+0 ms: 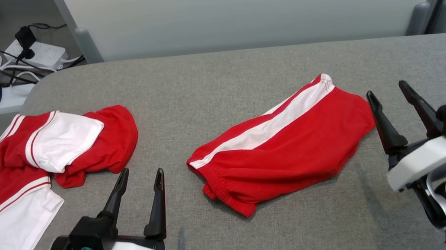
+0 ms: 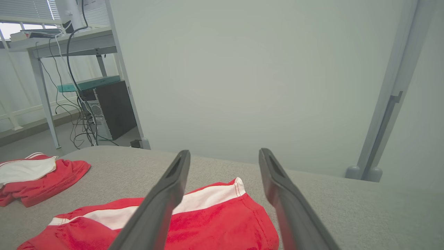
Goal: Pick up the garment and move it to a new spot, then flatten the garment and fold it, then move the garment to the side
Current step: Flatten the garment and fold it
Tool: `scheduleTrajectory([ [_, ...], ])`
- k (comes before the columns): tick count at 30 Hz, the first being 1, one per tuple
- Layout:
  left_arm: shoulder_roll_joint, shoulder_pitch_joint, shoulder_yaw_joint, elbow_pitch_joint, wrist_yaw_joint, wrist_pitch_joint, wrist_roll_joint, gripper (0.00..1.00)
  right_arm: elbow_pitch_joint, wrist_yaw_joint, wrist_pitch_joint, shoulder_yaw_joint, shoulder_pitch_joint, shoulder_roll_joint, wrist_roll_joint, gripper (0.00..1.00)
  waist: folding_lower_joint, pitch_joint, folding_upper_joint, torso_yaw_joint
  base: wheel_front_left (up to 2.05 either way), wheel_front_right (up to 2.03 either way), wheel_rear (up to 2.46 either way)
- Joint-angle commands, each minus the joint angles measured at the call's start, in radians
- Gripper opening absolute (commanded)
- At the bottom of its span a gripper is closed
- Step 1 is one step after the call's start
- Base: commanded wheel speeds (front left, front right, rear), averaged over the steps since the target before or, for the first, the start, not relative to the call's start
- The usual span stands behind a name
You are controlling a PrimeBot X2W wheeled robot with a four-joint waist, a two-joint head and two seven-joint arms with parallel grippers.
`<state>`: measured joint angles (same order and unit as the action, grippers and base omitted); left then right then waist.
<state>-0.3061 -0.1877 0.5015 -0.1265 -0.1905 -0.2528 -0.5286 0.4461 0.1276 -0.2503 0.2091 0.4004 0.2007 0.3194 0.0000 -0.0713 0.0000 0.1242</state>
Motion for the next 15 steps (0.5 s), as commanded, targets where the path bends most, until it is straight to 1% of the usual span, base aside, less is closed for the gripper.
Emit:
scheduleTrajectory([
  [1, -0.013, -0.002, -0.063, 0.031, -0.004, -0.009, 0.027, 1.0, -0.052, 0.003, -0.011, -0.001, -0.031, -0.012, -0.016, 1.0, 0.0, 0.033, 0.0, -0.023, 0.0, 0.0, 0.0],
  [6, 0.019, 0.079, -0.124, 0.037, 0.013, -0.009, 0.082, 1.0, -0.112, 0.003, -0.011, -0.038, -0.139, -0.04, -0.034, 1.0, 0.0, 0.068, 0.0, -0.044, 0.0, 0.0, 0.0],
  [15, 0.073, 0.149, -0.202, 0.041, 0.063, -0.009, 0.162, 1.0, -0.18, 0.003, -0.011, -0.071, -0.268, -0.058, -0.028, 1.0, 0.0, 0.077, 0.0, -0.064, 0.0, 0.0, 0.0],
])
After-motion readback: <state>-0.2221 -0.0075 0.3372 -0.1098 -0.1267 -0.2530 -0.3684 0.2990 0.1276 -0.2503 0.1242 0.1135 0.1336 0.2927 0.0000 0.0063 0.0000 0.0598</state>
